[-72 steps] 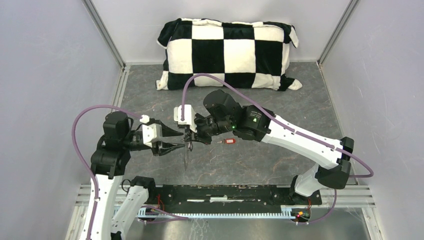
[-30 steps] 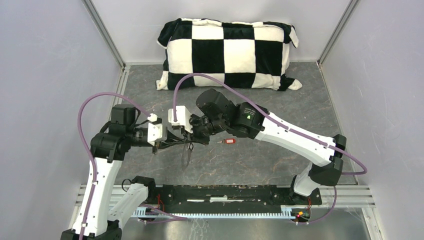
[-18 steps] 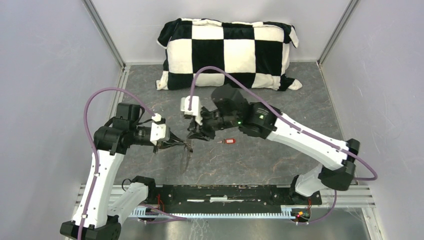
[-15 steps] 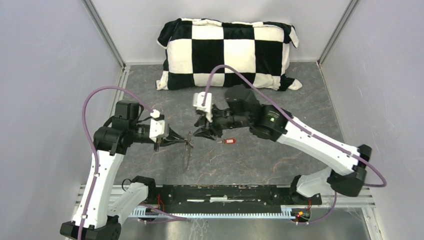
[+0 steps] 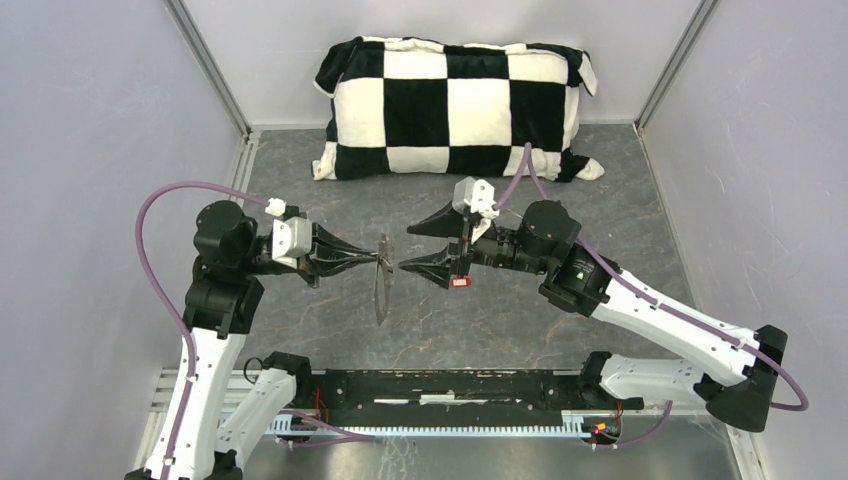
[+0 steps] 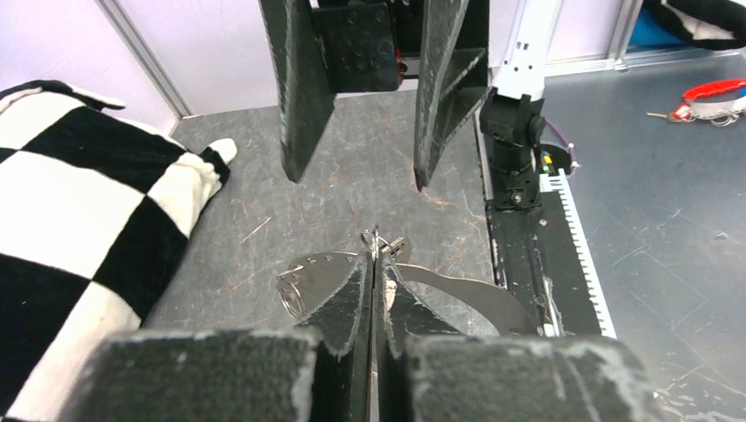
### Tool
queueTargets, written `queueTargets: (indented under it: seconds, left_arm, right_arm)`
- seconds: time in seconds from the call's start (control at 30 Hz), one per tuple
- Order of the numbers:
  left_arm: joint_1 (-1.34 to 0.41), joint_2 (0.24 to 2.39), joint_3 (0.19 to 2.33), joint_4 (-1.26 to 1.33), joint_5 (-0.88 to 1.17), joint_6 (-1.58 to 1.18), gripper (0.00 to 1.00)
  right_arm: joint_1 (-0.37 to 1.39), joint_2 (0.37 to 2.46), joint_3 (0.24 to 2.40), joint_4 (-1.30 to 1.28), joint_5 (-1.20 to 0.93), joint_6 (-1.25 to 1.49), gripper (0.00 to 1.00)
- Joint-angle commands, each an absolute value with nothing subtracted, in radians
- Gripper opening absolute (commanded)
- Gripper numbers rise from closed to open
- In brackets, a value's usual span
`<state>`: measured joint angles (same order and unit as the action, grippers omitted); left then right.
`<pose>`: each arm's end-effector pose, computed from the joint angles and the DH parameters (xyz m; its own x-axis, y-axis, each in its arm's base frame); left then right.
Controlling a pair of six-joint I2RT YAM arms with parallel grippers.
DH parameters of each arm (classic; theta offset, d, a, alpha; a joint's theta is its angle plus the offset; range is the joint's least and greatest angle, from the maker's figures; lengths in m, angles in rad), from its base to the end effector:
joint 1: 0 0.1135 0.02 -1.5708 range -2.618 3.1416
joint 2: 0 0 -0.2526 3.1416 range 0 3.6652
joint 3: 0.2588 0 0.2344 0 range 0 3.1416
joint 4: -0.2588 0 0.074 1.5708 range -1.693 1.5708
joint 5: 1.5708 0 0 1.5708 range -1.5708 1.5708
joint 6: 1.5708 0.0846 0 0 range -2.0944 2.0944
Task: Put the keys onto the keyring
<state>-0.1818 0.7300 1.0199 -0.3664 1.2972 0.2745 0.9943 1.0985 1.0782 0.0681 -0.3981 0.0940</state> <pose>0.1115 -0.1033 0.3968 0.1968 0.0383 -0.9797 0.9762 0.0850 0.1994 0.1277 0.2565 0.4011 -0.0664 0.0566 -0.9962 -0.9820 0.1733 0.0753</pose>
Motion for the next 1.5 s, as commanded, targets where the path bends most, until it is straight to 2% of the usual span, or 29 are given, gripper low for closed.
queueTargets:
  seconds: [0.0,0.3,0.8,0.9,1.03,1.17,1.27,1.3,1.33,1.4,1.47]
  left_arm:
    - [-0.186,0.731,1.044,-0.244,1.372,0.144,0.02]
    - [-0.186,0.722,1.059,-0.245,1.385,0.129,0.02]
    - [-0.186,0.726,1.063,-0.250,1.411,0.134,0.02]
    - [-0.186,0.725,1.069,-0.274,1.413,0.152,0.02]
    - [-0.186,0.725,1.067,-0.294,1.415,0.171,0.02]
    - [-0.186,0.730,1.062,-0.370,1.411,0.244,0.02]
    - [-0.186,0.739,1.056,-0.445,1.389,0.312,0.02]
    - [-0.186,0.743,1.055,-0.470,1.374,0.345,0.03]
    - [-0.186,0.746,1.055,-0.494,1.357,0.361,0.10]
    - [-0.186,0.755,1.057,-0.546,1.321,0.404,0.35]
    - [-0.186,0.769,1.070,-0.627,1.294,0.488,0.42]
  right_arm:
    - [0.991,1.105,1.097,0.290,-0.448,0.100,0.68]
    - [0.992,1.172,1.108,0.358,-0.642,0.086,0.64]
    - [0.990,1.232,1.110,0.435,-0.687,0.153,0.51]
    - [0.991,1.241,1.111,0.439,-0.693,0.158,0.43]
    - [0.991,1.251,1.117,0.442,-0.708,0.166,0.25]
    - [0.991,1.252,1.119,0.420,-0.719,0.156,0.01]
    - [0.990,1.250,1.137,0.335,-0.700,0.121,0.00]
    - [0.991,1.248,1.142,0.300,-0.690,0.104,0.00]
    - [0.992,1.247,1.157,0.248,-0.677,0.081,0.01]
    - [0.992,1.252,1.190,0.142,-0.653,0.034,0.00]
    - [0.992,1.263,1.237,0.025,-0.629,-0.020,0.00]
